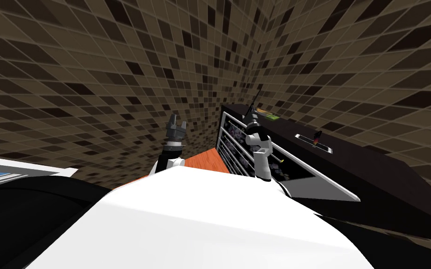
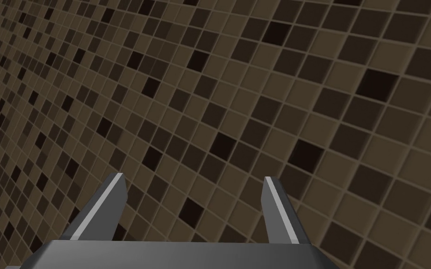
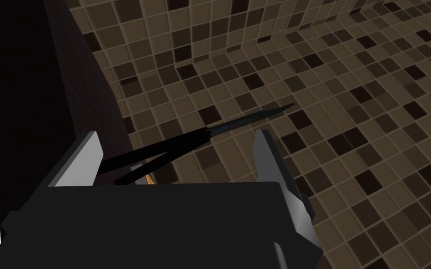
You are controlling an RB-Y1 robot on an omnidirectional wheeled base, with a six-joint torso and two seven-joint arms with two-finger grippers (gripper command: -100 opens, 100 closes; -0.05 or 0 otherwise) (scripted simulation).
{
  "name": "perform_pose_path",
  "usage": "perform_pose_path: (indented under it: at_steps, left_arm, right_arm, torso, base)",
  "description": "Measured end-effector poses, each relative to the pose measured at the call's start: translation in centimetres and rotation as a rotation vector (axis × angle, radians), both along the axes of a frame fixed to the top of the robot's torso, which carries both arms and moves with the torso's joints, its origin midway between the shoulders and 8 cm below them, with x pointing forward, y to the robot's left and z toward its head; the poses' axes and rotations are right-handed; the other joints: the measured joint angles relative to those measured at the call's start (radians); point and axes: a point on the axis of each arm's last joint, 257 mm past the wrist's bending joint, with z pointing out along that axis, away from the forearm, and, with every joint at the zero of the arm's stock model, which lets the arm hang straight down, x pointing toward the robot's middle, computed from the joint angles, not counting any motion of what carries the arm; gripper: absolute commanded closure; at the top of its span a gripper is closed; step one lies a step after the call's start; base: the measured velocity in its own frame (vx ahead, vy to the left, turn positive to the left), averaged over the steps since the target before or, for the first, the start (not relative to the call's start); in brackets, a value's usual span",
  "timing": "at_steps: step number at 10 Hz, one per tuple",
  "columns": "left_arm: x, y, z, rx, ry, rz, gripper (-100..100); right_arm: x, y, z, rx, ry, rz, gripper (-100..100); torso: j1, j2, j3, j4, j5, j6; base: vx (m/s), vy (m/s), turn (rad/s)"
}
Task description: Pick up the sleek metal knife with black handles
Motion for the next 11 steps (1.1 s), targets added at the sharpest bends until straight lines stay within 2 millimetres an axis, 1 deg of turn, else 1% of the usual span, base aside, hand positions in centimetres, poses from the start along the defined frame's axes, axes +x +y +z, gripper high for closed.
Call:
perform_pose_path:
  at_steps: [1,3,5,6,8,11]
  left_arm:
    - [0.0,0.0,0.0,0.000,0.000,0.000,0]
    - [0.0,0.0,0.0,0.000,0.000,0.000,0]
    - [0.0,0.0,0.0,0.000,0.000,0.000,0]
    - [0.0,0.0,0.0,0.000,0.000,0.000,0]
    - [0.0,0.0,0.0,0.000,0.000,0.000,0]
    - [0.0,0.0,0.0,0.000,0.000,0.000,0]
  right_arm:
    - [0.8,-0.1,-0.3,0.015,0.029,0.007,-100]
    - [2.1,0.3,0.0,0.032,0.067,0.016,-100]
    - [3.7,0.4,-0.2,0.063,0.116,0.028,-100]
    - [4.0,0.6,0.2,0.067,0.128,0.030,-100]
    - [5.4,0.8,0.0,0.100,0.185,0.037,-100]
    - [7.0,1.1,0.5,0.139,0.253,0.045,-100]
  torso:
    - [0.000,0.000,0.000,0.000,0.000,0.001]
    - [0.000,0.000,0.000,0.000,0.000,0.000]
    - [0.000,0.000,0.000,0.000,0.000,0.000]
    - [0.000,-0.001,0.000,0.000,0.000,0.000]
    - [0.000,-0.001,0.000,0.000,0.000,0.000]
    - [0.000,-0.001,-0.001,0.000,0.000,0.000]
  base:
    - [-0.028,0.011,-0.059]
    - [-0.015,0.004,-0.051]
    - [-0.013,0.009,-0.034]
    - [-0.012,0.004,-0.131]
    - [-0.009,0.007,-0.024]
    - [-0.002,0.003,-0.064]
